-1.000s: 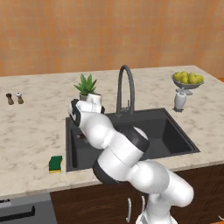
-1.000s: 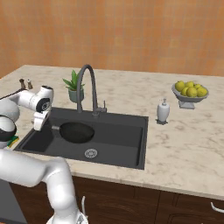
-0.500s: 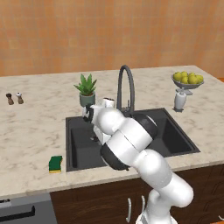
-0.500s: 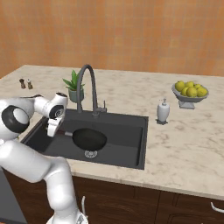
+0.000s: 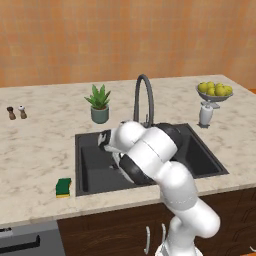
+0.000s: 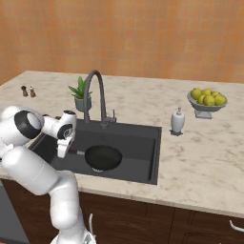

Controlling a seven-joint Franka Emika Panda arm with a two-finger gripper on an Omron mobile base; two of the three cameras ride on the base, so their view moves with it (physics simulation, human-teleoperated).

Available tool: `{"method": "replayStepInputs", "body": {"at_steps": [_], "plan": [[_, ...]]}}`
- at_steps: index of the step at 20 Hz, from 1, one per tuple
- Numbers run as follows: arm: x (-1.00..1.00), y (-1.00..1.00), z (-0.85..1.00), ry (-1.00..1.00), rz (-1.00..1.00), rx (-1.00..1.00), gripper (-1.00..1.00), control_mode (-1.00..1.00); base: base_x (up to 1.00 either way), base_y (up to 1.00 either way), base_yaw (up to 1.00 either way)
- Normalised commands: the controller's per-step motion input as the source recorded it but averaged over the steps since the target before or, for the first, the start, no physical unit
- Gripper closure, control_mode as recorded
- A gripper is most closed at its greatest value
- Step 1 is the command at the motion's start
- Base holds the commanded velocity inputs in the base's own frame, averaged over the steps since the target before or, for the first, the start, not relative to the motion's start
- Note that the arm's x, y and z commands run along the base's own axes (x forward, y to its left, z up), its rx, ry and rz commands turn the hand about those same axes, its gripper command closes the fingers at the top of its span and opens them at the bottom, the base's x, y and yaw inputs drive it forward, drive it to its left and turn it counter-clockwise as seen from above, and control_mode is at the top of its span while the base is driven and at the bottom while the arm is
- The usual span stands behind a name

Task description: Pick the pan and sponge and place them into the sink. Then turn on the water.

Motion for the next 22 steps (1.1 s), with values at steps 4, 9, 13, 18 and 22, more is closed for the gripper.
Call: {"method": "replayStepInputs", "body": {"at_steps": [4,9,13,18,22], "plan": [[0.15,-0.11,-0.33,0.00,0.00,-0.02,1.00,-1.00,0.00,0.00,0.00],[0.18,-0.07,-0.29,0.00,0.00,0.00,1.00,-1.00,0.00,0.00,0.00],[0.15,0.00,-0.24,0.01,0.00,0.00,1.00,-1.00,0.00,0.00,0.00],[0.02,0.00,-0.28,0.04,0.00,0.00,1.00,-1.00,0.00,0.00,0.00],[0.00,0.00,-0.24,0.00,0.00,0.00,1.00,-1.00,0.00,0.00,0.00]]}}
